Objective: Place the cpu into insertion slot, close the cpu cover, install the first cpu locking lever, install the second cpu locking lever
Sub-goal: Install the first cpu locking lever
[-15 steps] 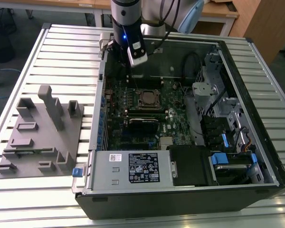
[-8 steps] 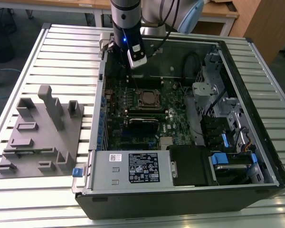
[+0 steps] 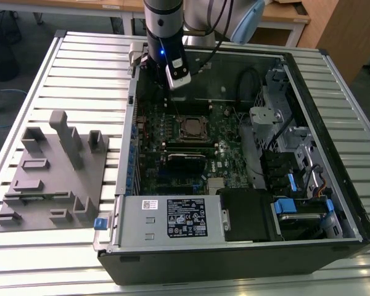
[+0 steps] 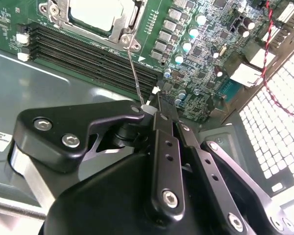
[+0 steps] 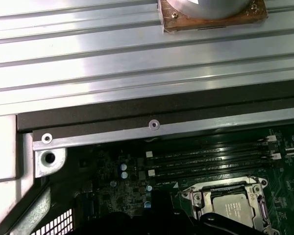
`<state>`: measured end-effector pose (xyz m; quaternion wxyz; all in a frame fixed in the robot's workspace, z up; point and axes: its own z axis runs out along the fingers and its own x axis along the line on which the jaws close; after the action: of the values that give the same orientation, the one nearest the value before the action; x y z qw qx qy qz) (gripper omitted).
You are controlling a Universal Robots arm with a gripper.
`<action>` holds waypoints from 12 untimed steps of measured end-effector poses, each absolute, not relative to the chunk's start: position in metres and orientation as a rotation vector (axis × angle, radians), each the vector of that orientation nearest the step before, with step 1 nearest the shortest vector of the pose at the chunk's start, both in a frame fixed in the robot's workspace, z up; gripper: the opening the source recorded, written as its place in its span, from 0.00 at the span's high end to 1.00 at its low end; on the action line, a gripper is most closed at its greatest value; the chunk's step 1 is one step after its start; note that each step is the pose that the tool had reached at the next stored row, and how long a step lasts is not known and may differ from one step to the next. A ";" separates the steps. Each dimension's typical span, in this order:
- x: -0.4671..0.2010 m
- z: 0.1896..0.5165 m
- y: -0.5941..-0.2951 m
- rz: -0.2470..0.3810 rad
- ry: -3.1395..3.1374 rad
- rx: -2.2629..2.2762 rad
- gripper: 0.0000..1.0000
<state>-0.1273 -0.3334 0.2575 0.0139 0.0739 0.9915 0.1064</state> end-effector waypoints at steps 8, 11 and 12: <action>-0.120 0.257 -0.333 0.331 3.088 0.230 0.90; -0.115 0.257 -0.333 0.331 3.088 0.230 0.90; -0.113 0.257 -0.333 0.331 3.088 0.230 0.90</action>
<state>-0.1126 -0.3331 0.2573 0.0139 0.0740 0.9915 0.1064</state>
